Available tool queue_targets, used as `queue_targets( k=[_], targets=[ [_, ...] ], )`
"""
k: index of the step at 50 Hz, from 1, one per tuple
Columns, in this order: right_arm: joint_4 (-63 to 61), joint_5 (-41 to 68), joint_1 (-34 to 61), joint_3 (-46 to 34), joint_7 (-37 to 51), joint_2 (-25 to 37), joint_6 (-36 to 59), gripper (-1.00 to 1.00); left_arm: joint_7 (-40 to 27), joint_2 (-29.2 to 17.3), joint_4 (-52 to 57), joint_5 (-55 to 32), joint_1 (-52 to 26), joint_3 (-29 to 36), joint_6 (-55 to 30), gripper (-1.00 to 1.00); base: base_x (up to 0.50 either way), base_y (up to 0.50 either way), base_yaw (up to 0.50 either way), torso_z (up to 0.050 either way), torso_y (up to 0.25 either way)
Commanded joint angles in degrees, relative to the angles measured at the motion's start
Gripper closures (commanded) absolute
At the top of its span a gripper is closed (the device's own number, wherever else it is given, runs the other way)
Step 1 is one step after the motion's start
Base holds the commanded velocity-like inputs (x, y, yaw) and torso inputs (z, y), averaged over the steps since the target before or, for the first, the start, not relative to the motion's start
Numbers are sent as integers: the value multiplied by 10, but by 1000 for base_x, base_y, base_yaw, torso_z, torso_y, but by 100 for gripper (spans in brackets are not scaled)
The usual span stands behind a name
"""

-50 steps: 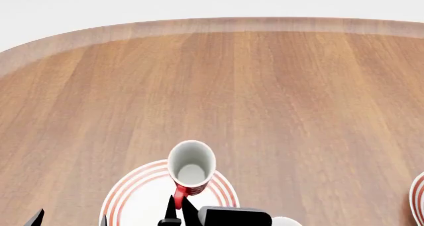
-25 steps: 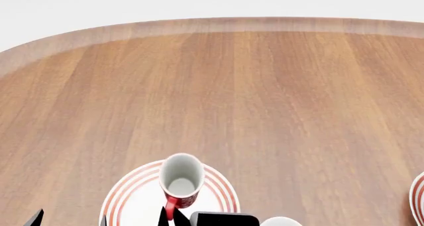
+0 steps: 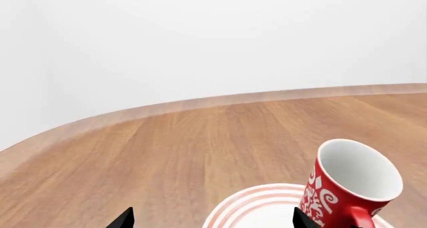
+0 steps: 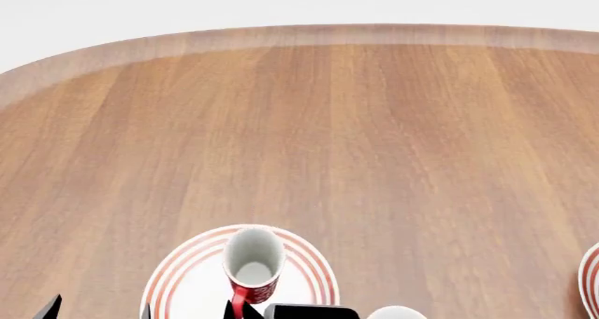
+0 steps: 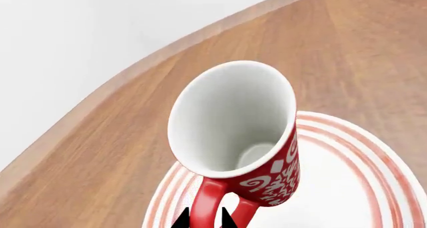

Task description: Put the red mug on the left plate.

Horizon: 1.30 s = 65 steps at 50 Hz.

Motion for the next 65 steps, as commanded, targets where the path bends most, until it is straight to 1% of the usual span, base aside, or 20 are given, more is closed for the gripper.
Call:
queue_targets(
  k=[1,7,9,10,24,28,35,39,41,48,58,63,64,65],
  targets=[
    [42,-7,11,-5,-17,-14,-13,100,-2,-1,1,-1,0,2,1,-100,0,0,0,0,0],
    [71,-7,18,-8,-22,-23,-22,100,-2,-2,1,-1,0,3,1,-100,0,0,0,0,0],
    [43,-20,13,-19,1,-13,-14,100,-3,-2,2,-1,0,3,1,-100,0,0,0,0,0],
    [-14,-18,1,-23,16,3,-8,100,-3,-2,1,-2,0,3,2,-100,0,0,0,0,0],
    [-17,-13,2,-29,19,6,-10,100,-4,-4,1,-3,-1,5,2,-100,0,0,0,0,0],
    [55,-13,18,-24,-5,-18,-29,100,-4,-4,0,-4,-1,5,3,-100,0,0,0,0,0],
    [131,-1,40,-30,-38,-41,-49,100,-5,-5,-1,-4,-3,6,3,-100,0,0,0,0,1],
    [161,25,54,-56,-43,-43,-68,100,-5,-6,-1,-5,-2,6,3,-100,0,0,0,0,0],
    [181,50,65,-82,-47,-44,-84,100,-6,-6,1,-6,-2,7,3,-100,0,0,0,0,0],
    [211,102,84,-137,-49,-44,-112,100,-7,-7,0,-6,-2,8,3,-100,0,0,0,0,0],
    [241,171,105,-208,-47,-44,-144,100,-9,-8,2,-6,-1,9,3,-100,0,0,0,0,0],
    [247,194,113,-228,-41,-44,-150,100,-10,-8,1,-6,-2,10,3,-100,0,0,0,0,2],
    [250,204,118,-234,-45,-44,-147,-100,-10,-8,1,-6,-2,10,3,-100,0,0,0,0,0],
    [252,209,121,-241,-45,-44,-151,-100,-10,-8,2,-6,-2,10,3,-100,0,0,0,0,0]
  ],
)
